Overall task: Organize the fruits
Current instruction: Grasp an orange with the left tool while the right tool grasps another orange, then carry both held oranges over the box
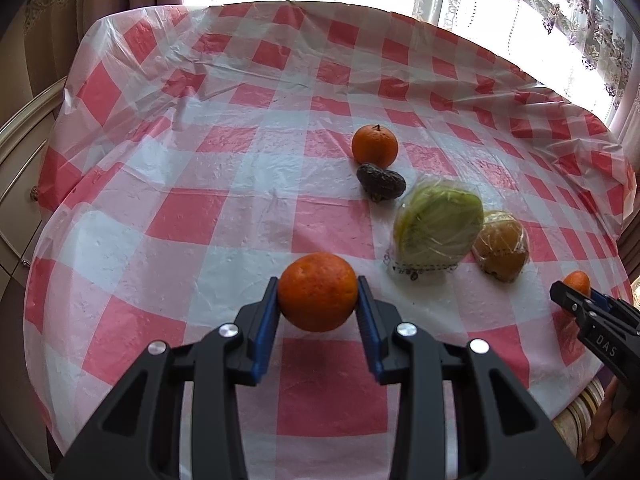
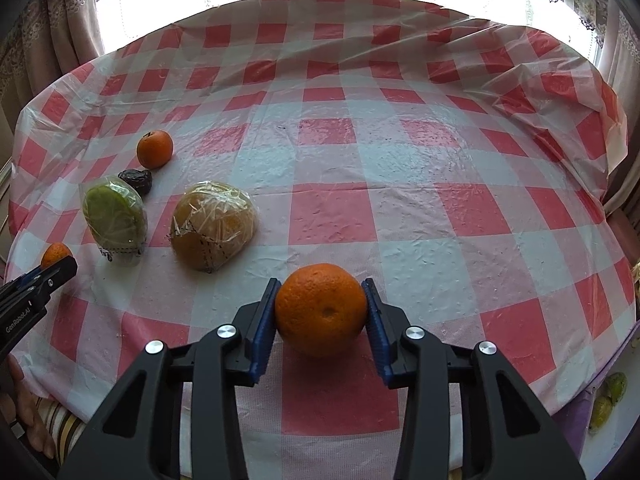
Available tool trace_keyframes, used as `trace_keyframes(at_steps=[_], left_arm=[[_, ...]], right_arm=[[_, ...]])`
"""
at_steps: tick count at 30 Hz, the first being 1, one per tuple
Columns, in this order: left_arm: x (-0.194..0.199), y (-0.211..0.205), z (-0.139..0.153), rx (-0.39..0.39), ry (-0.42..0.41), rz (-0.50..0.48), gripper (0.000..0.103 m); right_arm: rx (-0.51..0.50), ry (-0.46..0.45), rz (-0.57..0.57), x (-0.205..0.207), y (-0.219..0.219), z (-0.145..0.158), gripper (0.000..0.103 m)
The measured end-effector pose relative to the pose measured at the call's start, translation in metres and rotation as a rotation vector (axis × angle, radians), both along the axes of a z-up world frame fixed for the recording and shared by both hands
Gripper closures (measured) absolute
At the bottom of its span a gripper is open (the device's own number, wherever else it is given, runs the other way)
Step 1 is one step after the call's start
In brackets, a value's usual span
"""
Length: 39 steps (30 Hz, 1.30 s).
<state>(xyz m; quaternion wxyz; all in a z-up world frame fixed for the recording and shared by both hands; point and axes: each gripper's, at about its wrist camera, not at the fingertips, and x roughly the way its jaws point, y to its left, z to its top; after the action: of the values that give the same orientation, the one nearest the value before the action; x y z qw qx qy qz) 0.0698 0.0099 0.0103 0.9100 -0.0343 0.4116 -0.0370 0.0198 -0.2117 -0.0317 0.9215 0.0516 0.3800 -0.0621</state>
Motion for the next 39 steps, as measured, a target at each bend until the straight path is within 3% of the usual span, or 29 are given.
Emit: trace_keyframes(at_steps=[11, 19, 27, 39], left_arm=[[-0.018, -0.015, 0.021, -0.026, -0.028, -0.061, 0.066], [-0.032, -0.054, 0.034, -0.014, -0.037, -0.174, 0.066], [-0.050, -0.123, 0.043, 0.025, -0.025, -0.383, 0.066], [-0.103, -0.274, 0.046, 0.071, -0.005, -0.786, 0.066]], right_arm=[[0.017, -0.028, 0.008, -0.032, -0.011, 0.021, 0.063], [0.048, -0.027, -0.011, -0.061, -0.035, 0.028, 0.063], [0.071, -0.036, -0.071, -0.098, -0.076, 0.035, 0.063], [0.073, -0.017, -0.256, -0.151, -0.168, 0.030, 0.063]])
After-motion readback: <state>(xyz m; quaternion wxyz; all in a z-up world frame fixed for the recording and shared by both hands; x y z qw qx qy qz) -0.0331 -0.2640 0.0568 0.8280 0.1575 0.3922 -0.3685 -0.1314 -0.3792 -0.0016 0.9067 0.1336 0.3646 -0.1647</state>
